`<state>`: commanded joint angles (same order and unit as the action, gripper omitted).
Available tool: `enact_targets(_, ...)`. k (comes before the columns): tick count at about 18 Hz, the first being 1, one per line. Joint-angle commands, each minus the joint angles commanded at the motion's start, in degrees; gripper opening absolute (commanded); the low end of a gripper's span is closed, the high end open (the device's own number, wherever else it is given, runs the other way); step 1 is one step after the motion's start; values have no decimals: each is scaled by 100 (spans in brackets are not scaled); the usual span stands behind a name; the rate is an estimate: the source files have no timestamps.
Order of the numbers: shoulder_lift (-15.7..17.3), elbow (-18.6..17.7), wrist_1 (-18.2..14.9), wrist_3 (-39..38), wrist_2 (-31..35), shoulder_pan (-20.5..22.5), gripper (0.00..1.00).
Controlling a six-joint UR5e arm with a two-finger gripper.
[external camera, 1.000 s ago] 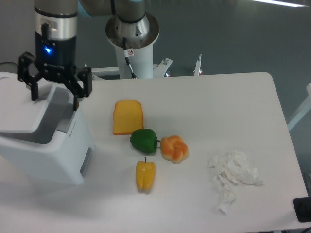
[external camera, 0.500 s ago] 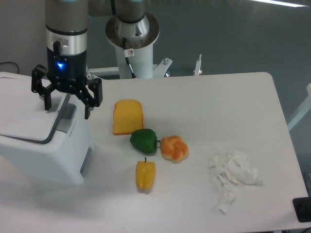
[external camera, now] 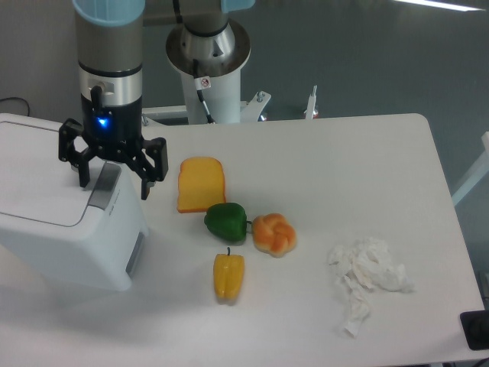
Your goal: Close the trash can
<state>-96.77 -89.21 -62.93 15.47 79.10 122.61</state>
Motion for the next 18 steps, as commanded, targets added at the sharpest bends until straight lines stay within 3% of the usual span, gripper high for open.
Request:
enact_targets(5,9,263,-9,-158,-236,254,100)
enact_targets(11,-26,395,0,8,-273,1009,100)
enact_targets(14,-228,431,0,832,-45,1624,100)
enact_targets(18,-474,396,-35,2746,53,2301,100)
